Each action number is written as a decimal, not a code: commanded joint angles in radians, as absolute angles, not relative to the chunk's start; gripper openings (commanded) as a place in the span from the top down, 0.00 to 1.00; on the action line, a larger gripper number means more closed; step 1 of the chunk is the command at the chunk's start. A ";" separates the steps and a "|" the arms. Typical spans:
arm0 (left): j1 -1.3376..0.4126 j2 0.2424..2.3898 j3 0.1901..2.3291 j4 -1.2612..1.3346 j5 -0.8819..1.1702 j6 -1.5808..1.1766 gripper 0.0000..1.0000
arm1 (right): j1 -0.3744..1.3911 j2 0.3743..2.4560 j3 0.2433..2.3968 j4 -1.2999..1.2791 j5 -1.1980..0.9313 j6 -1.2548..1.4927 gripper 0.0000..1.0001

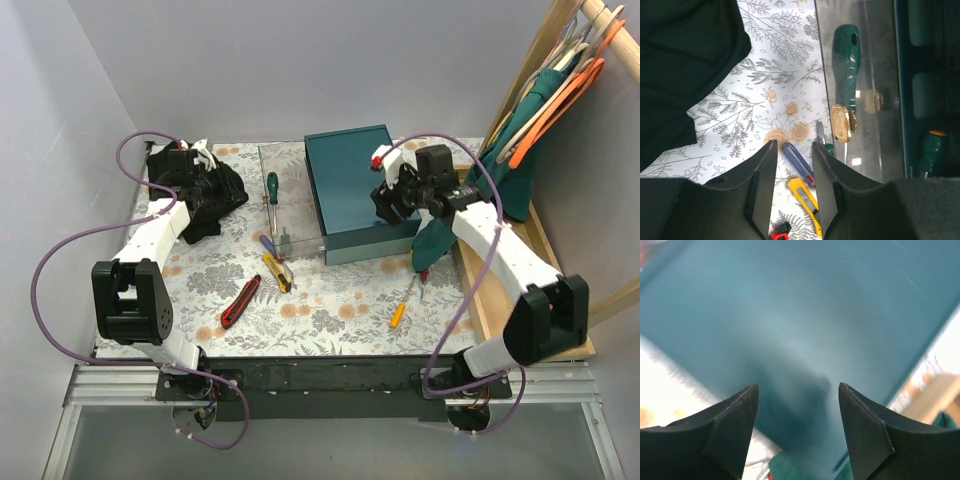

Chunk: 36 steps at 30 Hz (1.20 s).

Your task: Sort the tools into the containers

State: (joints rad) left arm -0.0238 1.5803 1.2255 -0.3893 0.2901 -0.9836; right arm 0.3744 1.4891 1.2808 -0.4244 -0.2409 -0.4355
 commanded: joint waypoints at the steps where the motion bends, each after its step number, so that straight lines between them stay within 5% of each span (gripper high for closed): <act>1: -0.023 1.529 1.204 -0.391 0.249 -0.982 0.69 | 0.399 1.269 1.191 -0.595 -0.555 -0.817 0.28; 4: -0.018 1.552 1.181 -0.440 0.262 -1.028 0.71 | 0.452 1.224 1.118 -0.673 -0.565 -0.954 0.27; 6: -0.018 1.600 1.186 -0.486 0.284 -1.049 0.64 | 0.485 1.200 1.059 -0.646 -0.505 -0.983 0.26; 9: -0.018 1.635 1.178 -0.494 0.313 -1.065 0.52 | 0.551 1.183 1.008 -0.497 -0.385 -1.003 0.25; 15: -0.046 1.715 1.186 -0.495 0.308 -1.091 0.50 | 0.630 1.189 0.917 -0.175 -0.132 -1.002 0.27; 26: -0.117 1.891 1.279 -0.492 0.291 -1.210 0.64 | 0.630 1.344 1.019 -0.041 0.063 -0.775 0.28; 36: -0.161 1.977 1.315 -0.557 0.210 -1.261 0.63 | 0.629 1.309 0.980 -0.018 0.081 -0.741 0.27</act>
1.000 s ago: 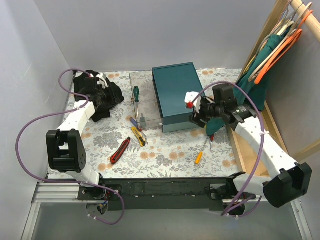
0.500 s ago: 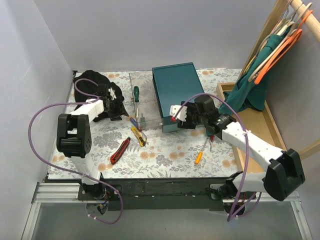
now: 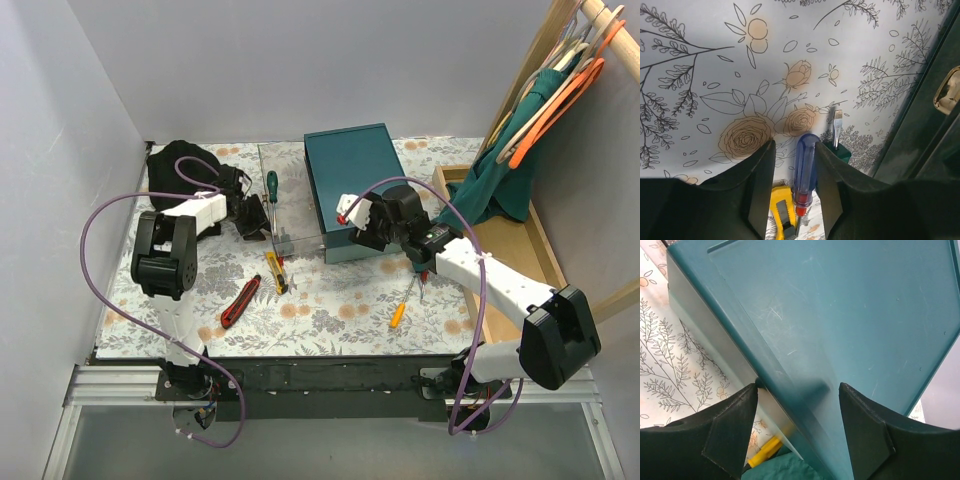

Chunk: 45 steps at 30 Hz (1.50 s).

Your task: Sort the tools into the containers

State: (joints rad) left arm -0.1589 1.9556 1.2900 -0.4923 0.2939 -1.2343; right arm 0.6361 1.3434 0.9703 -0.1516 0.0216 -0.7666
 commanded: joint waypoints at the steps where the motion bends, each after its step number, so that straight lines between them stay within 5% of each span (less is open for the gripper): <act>1: -0.161 1.973 1.322 -0.561 0.198 -1.261 0.61 | 0.626 1.304 0.979 -0.018 0.080 -0.733 0.27; 12: -0.161 1.919 1.302 -0.440 0.517 -1.210 0.47 | 0.600 1.299 0.968 -0.014 0.090 -0.678 0.26; 20: -0.190 1.939 1.318 -0.511 0.424 -1.181 0.49 | 0.578 1.327 1.006 -0.012 0.091 -0.660 0.26; 37: -0.204 1.962 1.281 -0.637 0.035 -1.187 0.60 | 0.561 1.279 1.014 -0.017 0.100 -0.629 0.25; 44: -0.120 1.905 1.223 -0.621 0.064 -1.137 0.73 | 0.560 1.295 1.028 -0.011 0.106 -0.629 0.25; 45: -0.108 1.895 1.209 -0.615 0.081 -1.132 0.84 | 0.558 1.298 1.031 -0.011 0.106 -0.629 0.25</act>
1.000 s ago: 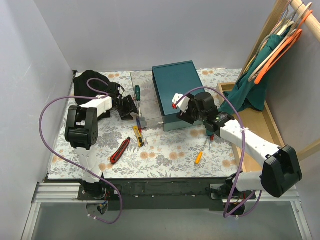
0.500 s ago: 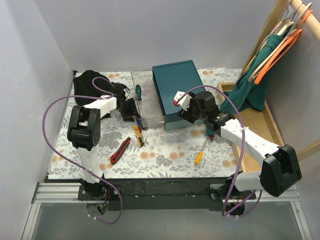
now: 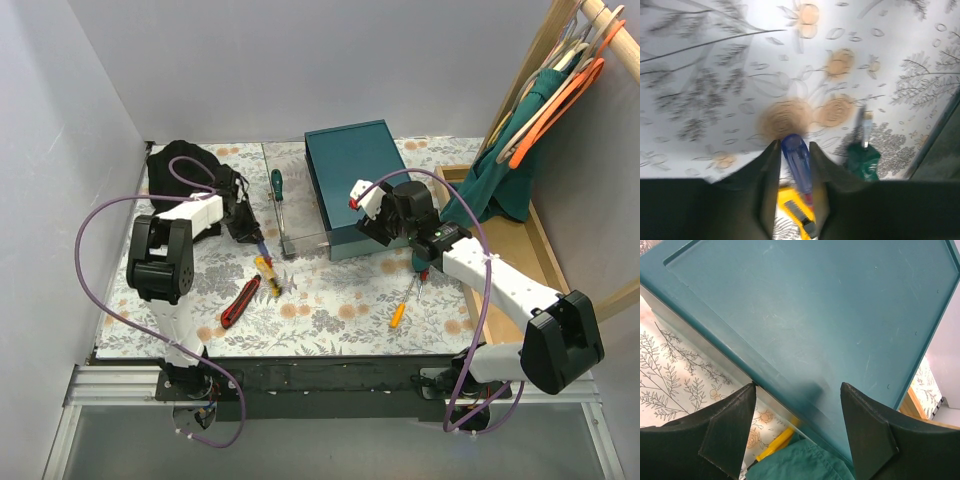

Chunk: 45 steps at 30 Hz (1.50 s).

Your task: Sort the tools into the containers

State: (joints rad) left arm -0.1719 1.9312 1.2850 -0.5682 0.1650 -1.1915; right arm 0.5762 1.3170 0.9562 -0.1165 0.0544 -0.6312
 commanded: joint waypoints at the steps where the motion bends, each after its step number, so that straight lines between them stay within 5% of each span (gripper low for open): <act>1: -0.095 1.873 1.191 -0.603 0.127 -1.115 0.90 | 0.558 1.301 1.037 -0.011 0.107 -0.629 0.25; 3: -0.071 1.856 1.190 -0.580 0.162 -1.105 1.00 | 0.558 1.315 1.043 -0.009 0.107 -0.629 0.24; 10: 0.039 1.747 1.333 -0.572 0.316 -1.049 1.00 | 0.558 1.371 1.107 -0.028 0.112 -0.620 0.25; 13: 0.086 1.707 1.436 -0.554 0.518 -1.000 1.00 | 0.557 1.394 1.123 -0.031 0.101 -0.614 0.25; 15: 0.123 1.651 1.424 -0.421 0.883 -1.018 1.00 | 0.554 1.405 1.118 -0.025 0.095 -0.611 0.25; 19: 0.120 1.643 1.384 -0.011 1.136 -1.340 1.00 | 0.543 1.420 1.117 -0.023 0.101 -0.598 0.25; 24: 0.063 1.718 1.443 0.190 1.161 -1.506 1.00 | 0.535 1.431 1.126 -0.034 0.109 -0.588 0.25; 30: -0.031 1.854 1.583 0.057 0.867 -1.510 1.00 | 0.532 1.431 1.127 -0.043 0.107 -0.581 0.25; 33: -0.067 1.882 1.647 0.006 0.749 -1.477 0.64 | 0.532 1.428 1.121 -0.051 0.104 -0.578 0.25; 34: -0.071 1.882 1.654 -0.023 0.736 -1.480 0.43 | 0.532 1.425 1.121 -0.051 0.104 -0.578 0.25; 35: -0.071 1.879 1.663 -0.041 0.688 -1.477 0.37 | 0.532 1.424 1.120 -0.054 0.103 -0.578 0.25; 41: -0.008 1.760 1.612 -0.306 0.467 -1.362 0.28 | 0.528 1.402 1.103 -0.055 0.104 -0.580 0.25; 45: -0.005 1.612 1.378 -0.412 0.197 -1.342 0.28 | 0.525 1.397 1.089 -0.052 0.101 -0.575 0.25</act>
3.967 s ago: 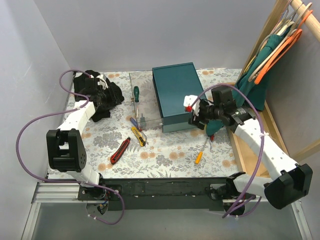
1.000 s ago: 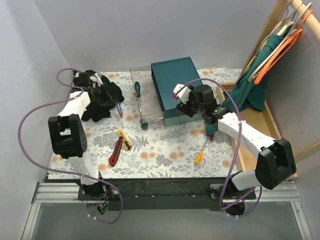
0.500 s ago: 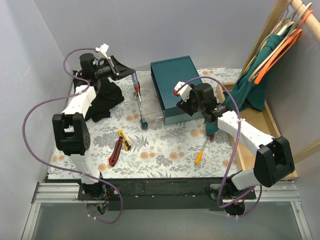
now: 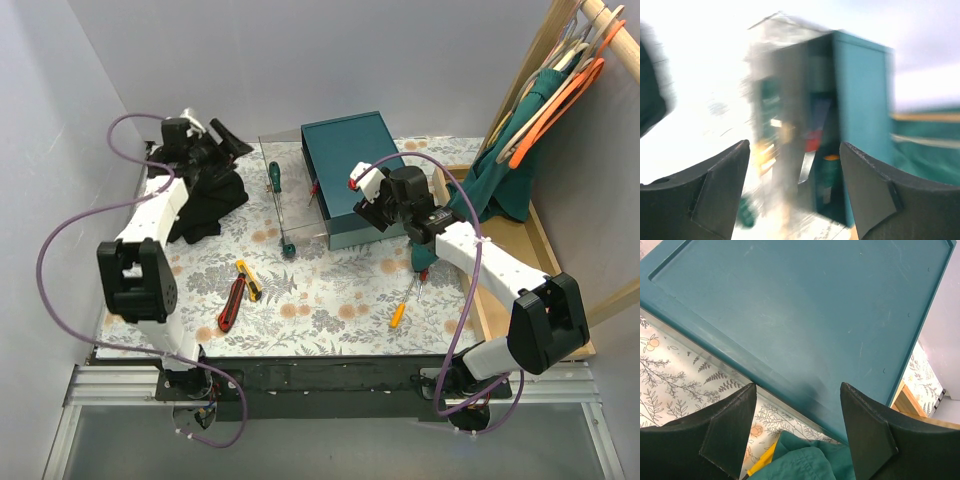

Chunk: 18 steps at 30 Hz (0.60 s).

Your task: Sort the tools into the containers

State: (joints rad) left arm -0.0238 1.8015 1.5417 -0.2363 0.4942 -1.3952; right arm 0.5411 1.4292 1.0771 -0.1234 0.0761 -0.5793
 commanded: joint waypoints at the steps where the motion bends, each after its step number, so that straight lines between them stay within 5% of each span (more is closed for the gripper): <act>1: -0.003 1.579 1.337 -0.440 0.198 -1.359 0.28 | 0.526 1.397 1.089 -0.051 0.101 -0.575 0.25; 6: -0.005 1.609 1.195 -0.447 0.346 -1.356 0.29 | 0.525 1.413 1.104 -0.066 0.098 -0.571 0.25; 18: -0.110 1.838 1.270 -0.526 0.442 -1.301 0.30 | 0.523 1.431 1.138 -0.110 0.112 -0.566 0.25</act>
State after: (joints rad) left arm -0.0479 1.8244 1.2304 -0.5014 0.3763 -1.3521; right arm 0.5362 1.4303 1.0851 -0.1383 0.0795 -0.5747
